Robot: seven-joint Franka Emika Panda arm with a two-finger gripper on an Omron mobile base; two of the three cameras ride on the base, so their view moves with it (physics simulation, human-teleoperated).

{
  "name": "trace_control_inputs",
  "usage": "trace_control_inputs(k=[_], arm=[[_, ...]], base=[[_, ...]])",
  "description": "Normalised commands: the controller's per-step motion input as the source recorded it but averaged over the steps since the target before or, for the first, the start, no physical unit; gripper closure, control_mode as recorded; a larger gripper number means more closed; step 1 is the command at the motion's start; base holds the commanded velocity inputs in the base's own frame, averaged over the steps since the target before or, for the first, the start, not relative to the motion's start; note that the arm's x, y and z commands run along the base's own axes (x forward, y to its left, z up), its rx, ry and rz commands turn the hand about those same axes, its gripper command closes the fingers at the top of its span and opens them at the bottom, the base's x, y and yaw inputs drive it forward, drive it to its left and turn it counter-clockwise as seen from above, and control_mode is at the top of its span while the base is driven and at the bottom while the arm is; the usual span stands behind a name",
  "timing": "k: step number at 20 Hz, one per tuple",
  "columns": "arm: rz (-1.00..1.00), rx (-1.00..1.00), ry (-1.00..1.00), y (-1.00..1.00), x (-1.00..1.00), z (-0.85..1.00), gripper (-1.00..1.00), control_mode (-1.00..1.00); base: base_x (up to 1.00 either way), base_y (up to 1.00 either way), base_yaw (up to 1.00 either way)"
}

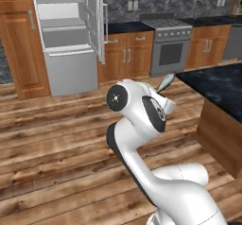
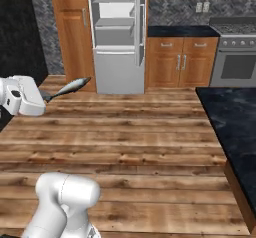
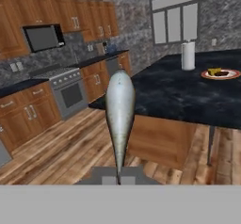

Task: Take the cheese, fish, and sweet potato from the fridge and place them on the plate on the dining counter to create an appetizer plate.

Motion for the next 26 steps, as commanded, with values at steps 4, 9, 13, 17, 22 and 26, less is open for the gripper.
trace_control_inputs(k=[4,9,13,17,22,26], arm=[[0.00,0.00,0.00,0.00,0.00,0.00,1.00,1.00],[0.00,0.00,0.00,0.00,0.00,0.00,1.00,1.00],[0.00,0.00,0.00,0.00,0.00,0.00,1.00,1.00],[0.00,0.00,0.00,0.00,0.00,0.00,1.00,1.00],[0.00,0.00,0.00,0.00,0.00,0.00,1.00,1.00],[0.00,0.00,0.00,0.00,0.00,0.00,1.00,1.00]], base=[[-1.00,-0.28,0.00],[-1.00,-0.31,0.00],[-1.00,-0.48,0.00],[-0.95,-0.63,0.00],[-0.86,-0.67,0.00],[-0.51,-0.73,0.00]])
